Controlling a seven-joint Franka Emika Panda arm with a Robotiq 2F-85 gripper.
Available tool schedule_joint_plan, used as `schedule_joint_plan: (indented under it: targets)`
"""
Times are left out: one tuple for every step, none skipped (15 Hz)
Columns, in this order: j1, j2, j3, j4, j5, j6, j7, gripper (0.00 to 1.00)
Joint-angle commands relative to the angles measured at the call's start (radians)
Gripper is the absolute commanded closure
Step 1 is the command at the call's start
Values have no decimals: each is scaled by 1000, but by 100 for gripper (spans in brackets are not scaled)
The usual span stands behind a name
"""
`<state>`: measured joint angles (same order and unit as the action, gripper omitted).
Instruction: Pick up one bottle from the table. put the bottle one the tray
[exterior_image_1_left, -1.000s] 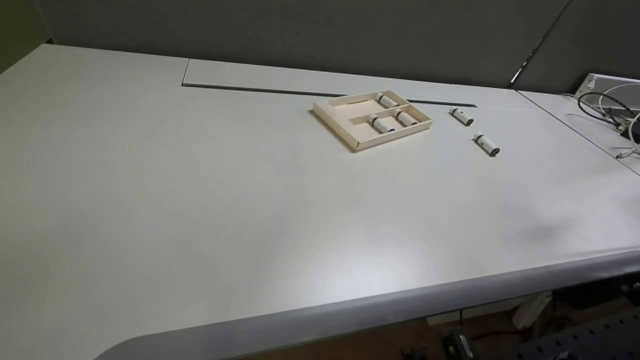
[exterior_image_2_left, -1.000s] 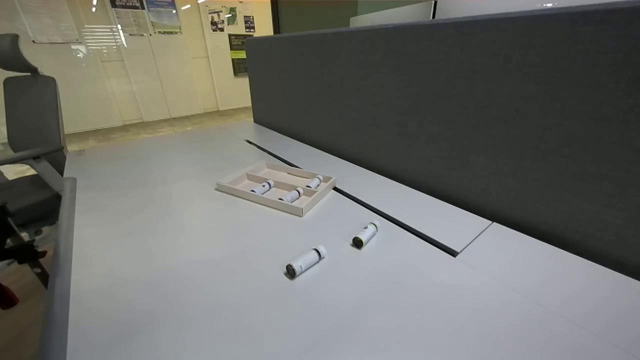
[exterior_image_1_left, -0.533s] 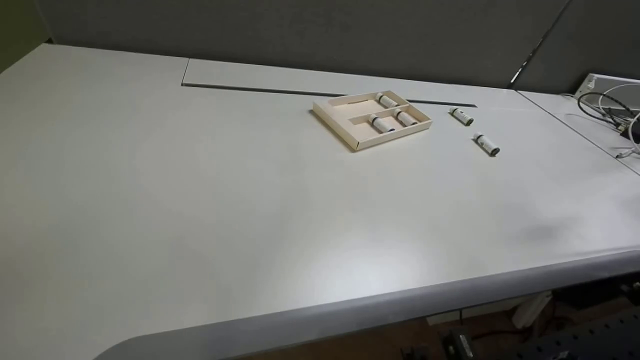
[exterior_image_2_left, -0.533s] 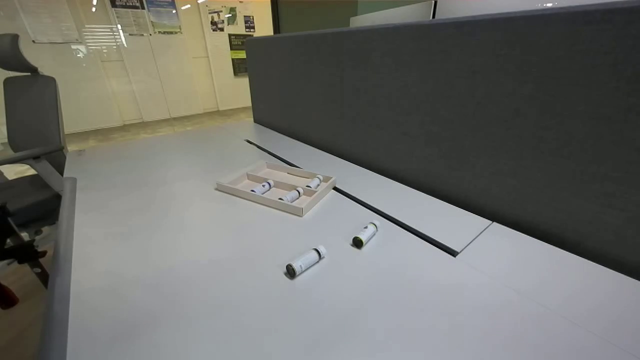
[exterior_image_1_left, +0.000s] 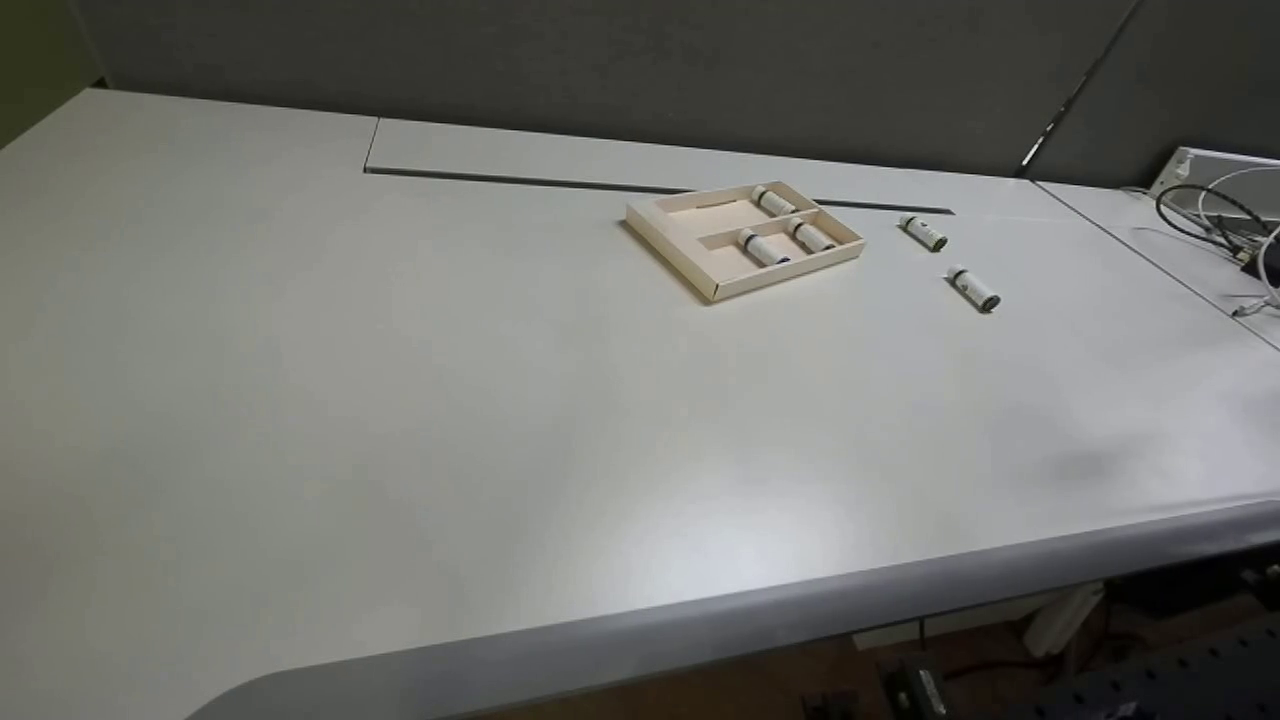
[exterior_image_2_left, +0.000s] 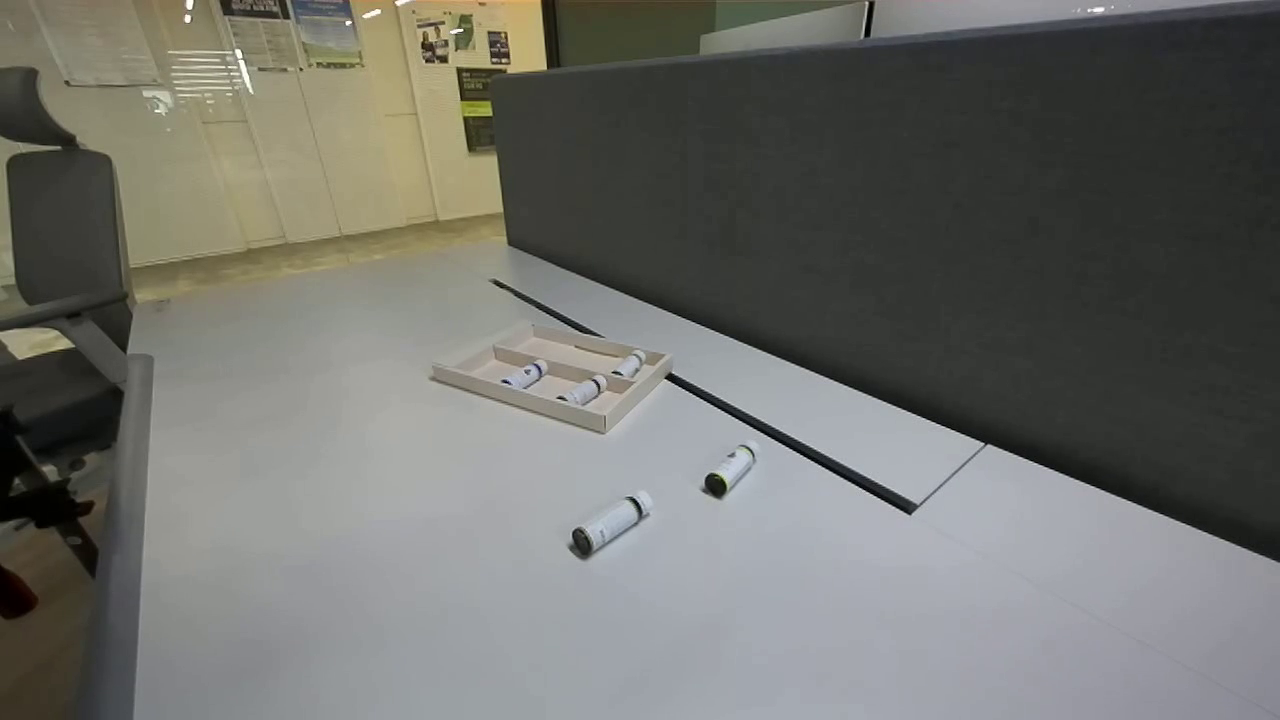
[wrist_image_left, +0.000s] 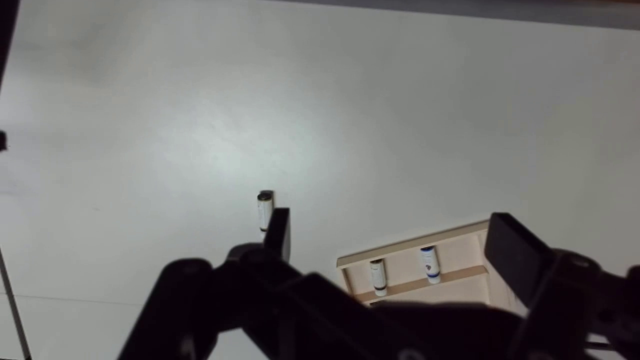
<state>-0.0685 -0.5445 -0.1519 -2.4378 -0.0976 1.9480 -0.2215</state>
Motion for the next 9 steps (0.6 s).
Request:
schedule_joint_plan:
  targets:
    - [-15, 244, -69, 72, -1, 165, -89, 0]
    - [-21, 311, -80, 94, 3, 198, -107, 0]
    - [-32, 377, -86, 112, -1, 235, -114, 0]
    - [-43, 443, -89, 136, -9, 273, -125, 0]
    - [-63, 513, -85, 169, -31, 306, -95, 0]
    - [-59, 380, -70, 71, -2, 289, -111, 0]
    - [-67, 430, -68, 87, -1, 310, -113, 0]
    - [-69, 448, -65, 89, 0, 314, -114, 0]
    - [-69, 447, -64, 88, 0, 313, -114, 0]
